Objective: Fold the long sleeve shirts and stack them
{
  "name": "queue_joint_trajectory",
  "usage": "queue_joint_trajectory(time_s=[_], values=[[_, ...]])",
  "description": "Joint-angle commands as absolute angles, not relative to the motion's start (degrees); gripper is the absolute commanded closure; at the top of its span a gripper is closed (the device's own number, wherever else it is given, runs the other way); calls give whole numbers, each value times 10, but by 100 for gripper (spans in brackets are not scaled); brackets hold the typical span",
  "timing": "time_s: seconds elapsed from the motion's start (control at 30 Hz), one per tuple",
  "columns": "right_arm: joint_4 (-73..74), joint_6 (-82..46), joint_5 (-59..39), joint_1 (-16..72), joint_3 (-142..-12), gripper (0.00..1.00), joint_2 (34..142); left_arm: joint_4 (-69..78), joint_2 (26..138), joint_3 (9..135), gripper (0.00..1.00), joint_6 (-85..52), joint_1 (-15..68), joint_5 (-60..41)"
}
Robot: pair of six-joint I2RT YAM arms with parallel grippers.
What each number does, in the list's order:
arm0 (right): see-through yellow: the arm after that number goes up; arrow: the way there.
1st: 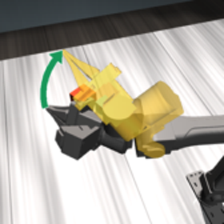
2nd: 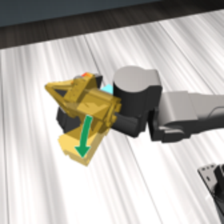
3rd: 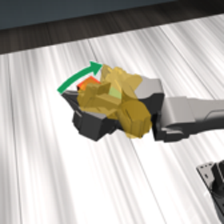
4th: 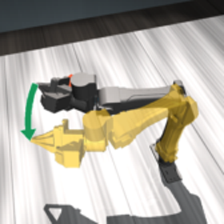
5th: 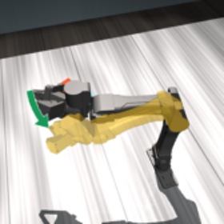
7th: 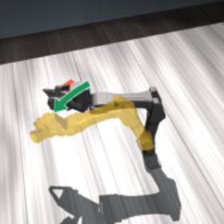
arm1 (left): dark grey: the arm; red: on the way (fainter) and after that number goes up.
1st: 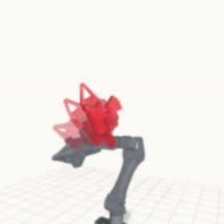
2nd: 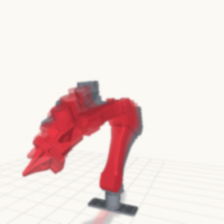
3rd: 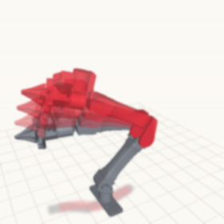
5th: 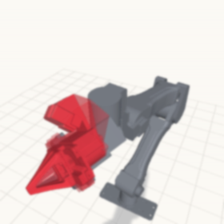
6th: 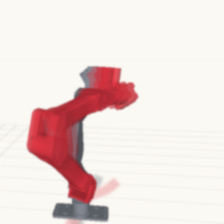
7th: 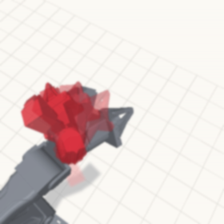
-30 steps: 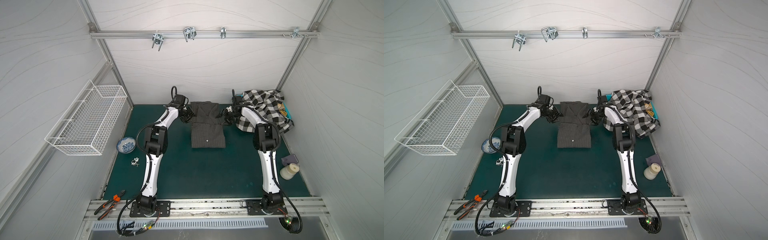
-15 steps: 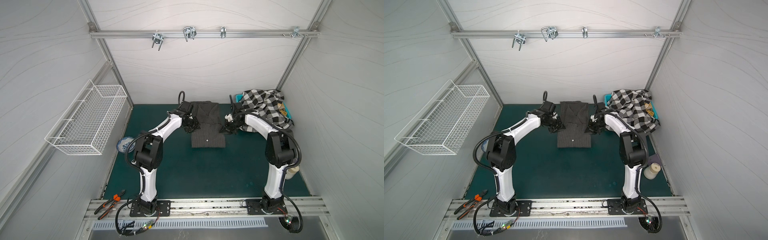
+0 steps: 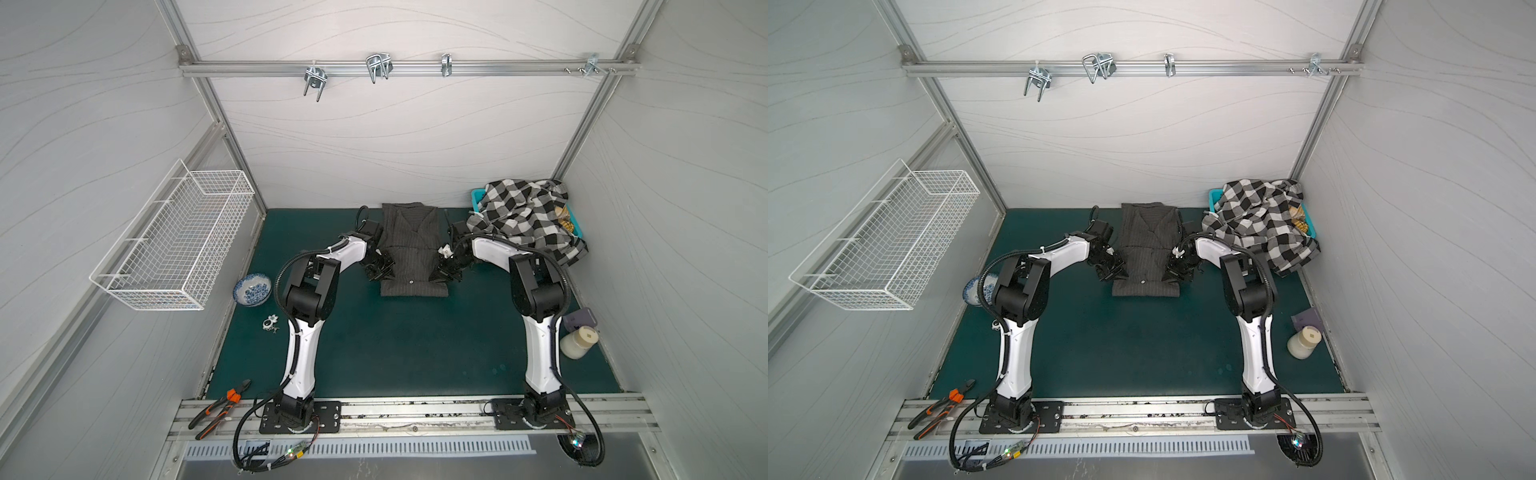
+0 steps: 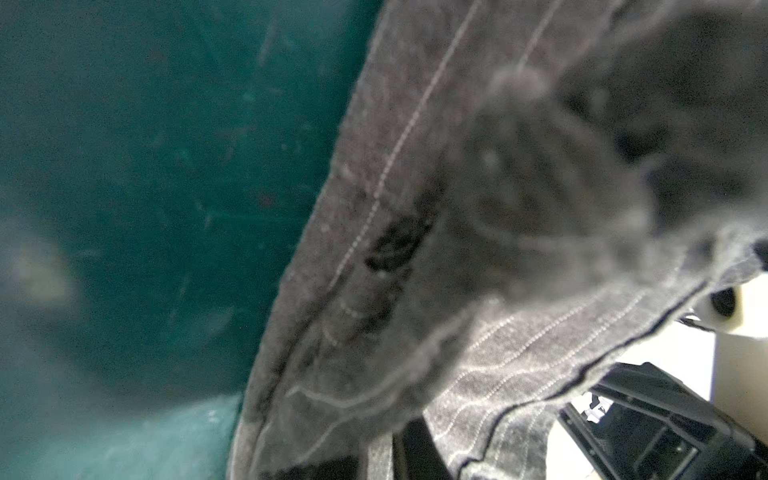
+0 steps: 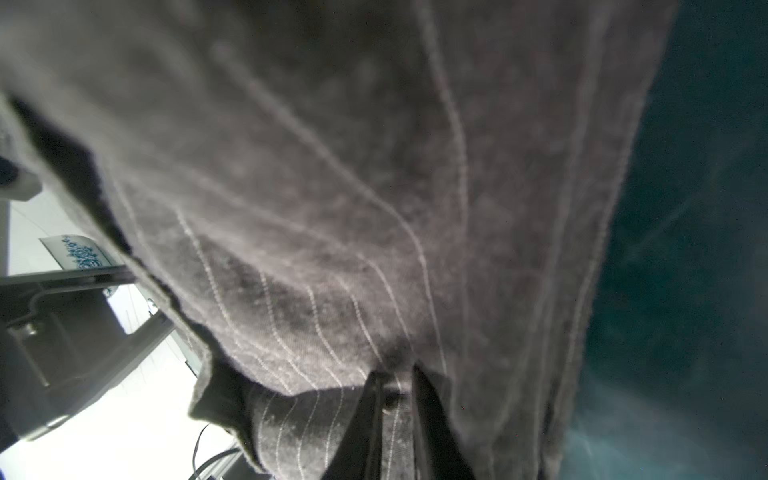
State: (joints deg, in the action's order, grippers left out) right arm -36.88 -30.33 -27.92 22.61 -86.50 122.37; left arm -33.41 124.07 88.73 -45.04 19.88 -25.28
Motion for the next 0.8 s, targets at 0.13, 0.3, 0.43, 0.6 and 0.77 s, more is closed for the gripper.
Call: queue_joint_trajectory(time_s=[0.13,0.3,0.43,0.6,0.77], values=[[-358,-380,-262,314,-647,83,1063,-324,1092,662,85,-448,231,-242],[-384,-405,-219,352,-565,64,929,-319,937,548,67,-461,241,-258],[-408,-387,-191,344,-561,41,860,-357,868,557,51,-445,228,-240],[-366,-358,-238,299,-561,33,880,-335,876,574,39,-415,168,-240],[-327,-319,-245,289,-603,37,966,-312,967,622,38,-375,142,-278]])
